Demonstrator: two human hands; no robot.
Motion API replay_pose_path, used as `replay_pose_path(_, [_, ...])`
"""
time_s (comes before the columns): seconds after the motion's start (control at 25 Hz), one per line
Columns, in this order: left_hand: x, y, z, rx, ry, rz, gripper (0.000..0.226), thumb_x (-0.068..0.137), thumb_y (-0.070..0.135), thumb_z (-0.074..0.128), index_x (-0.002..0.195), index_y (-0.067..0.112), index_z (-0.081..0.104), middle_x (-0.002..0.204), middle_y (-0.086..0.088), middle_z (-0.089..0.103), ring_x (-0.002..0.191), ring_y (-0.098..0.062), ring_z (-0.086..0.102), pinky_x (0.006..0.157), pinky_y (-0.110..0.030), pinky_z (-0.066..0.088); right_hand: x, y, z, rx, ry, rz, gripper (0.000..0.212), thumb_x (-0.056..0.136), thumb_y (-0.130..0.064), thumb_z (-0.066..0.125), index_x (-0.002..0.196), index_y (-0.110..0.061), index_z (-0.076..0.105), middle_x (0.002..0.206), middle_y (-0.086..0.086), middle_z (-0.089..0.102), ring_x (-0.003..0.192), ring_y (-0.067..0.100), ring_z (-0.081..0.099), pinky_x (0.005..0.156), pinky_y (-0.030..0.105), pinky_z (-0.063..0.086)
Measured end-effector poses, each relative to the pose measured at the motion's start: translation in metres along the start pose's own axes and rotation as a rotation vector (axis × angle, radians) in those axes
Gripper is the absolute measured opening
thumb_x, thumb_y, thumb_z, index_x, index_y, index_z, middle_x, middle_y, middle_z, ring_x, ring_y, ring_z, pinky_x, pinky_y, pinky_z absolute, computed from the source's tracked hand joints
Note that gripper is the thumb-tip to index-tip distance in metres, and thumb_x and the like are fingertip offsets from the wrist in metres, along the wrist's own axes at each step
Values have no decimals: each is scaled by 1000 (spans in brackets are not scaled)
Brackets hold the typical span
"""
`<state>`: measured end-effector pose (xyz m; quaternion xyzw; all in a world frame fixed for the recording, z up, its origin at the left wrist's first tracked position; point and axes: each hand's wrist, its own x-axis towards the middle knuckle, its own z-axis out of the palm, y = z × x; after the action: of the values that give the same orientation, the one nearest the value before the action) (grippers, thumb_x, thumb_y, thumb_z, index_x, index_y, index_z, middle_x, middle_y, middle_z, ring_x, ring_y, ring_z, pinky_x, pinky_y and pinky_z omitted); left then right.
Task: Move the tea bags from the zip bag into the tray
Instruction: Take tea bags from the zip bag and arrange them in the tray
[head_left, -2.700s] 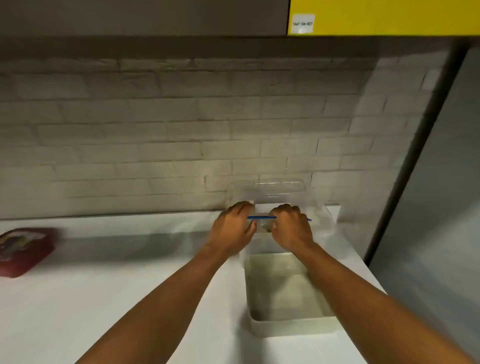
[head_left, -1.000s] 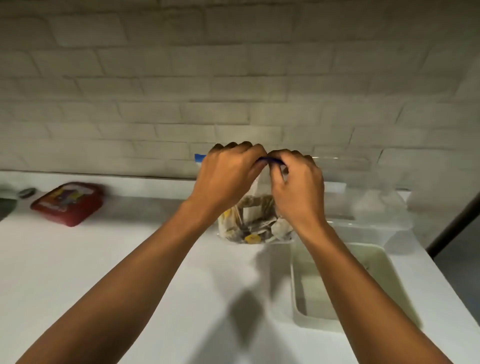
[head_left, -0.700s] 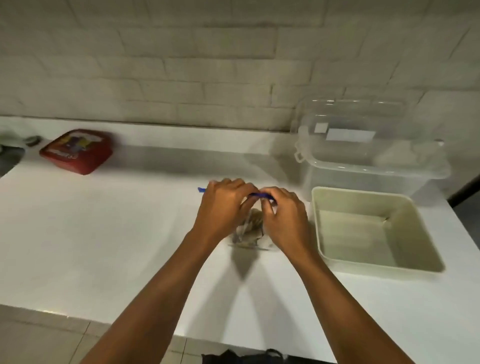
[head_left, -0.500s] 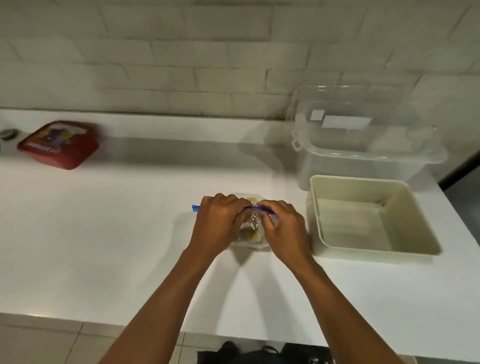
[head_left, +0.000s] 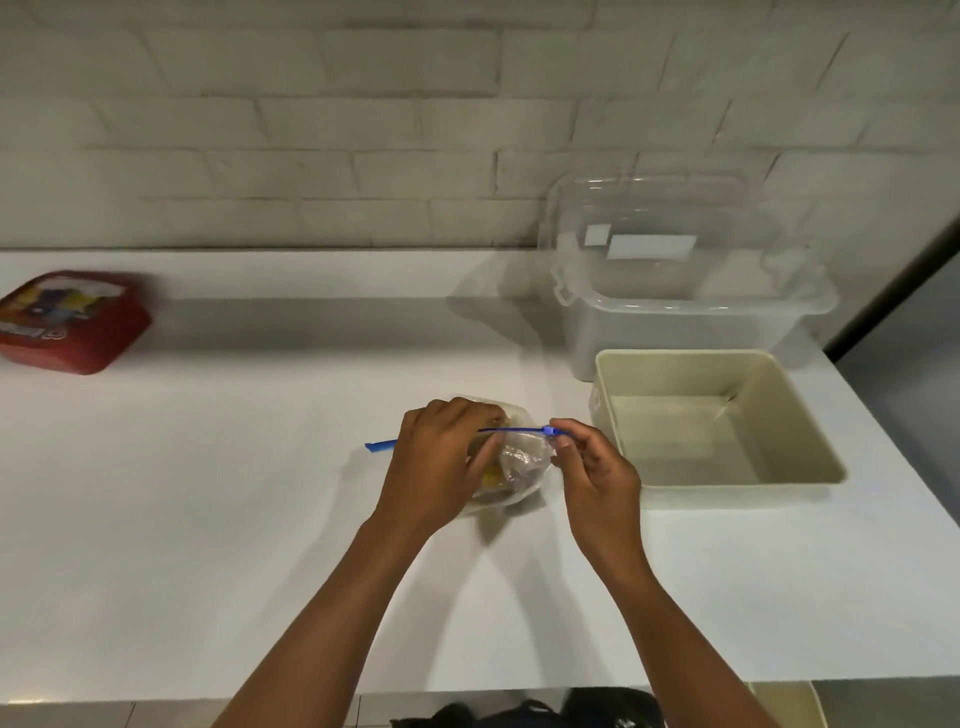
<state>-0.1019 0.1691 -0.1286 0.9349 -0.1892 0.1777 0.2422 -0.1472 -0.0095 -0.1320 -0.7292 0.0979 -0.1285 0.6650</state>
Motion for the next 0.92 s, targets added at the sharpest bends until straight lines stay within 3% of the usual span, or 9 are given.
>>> replay_pose_path(0.28, [22,35,8,30,8,165,23,94,38,58,112,30,70,97,10,69,88,-16,59,77,-31,41,8,-7,-4,-166,52,-178,12,95,-14,64,101,-20,73,99,-9,70,89,4,65,70,10,48])
replay_pose_path(0.56, [28,37,1,46,45,224,20,100,40,54,102,32,72,87,12,71,78,-15,56,70,-33,41,18,-8,-9,-218,8,-245,9,94,-14,65,93,-22,69,92,-14,67,87,9,64,67,19,49])
replay_pose_path(0.76, [20,21,-3,120,57,163,19,97,37,53,95,32,71,81,13,67,75,-16,55,66,-31,41,31,-8,-20,-81,60,-115,10,96,-18,63,93,-26,68,92,-9,69,87,7,65,73,13,48])
replay_pose_path(0.92, [3,-1,-18,121,30,95,18,93,41,56,97,34,72,85,18,68,76,-13,54,66,-29,43,47,-5,-30,-25,79,-43,6,96,-24,63,96,-22,68,81,0,71,75,11,66,73,27,51])
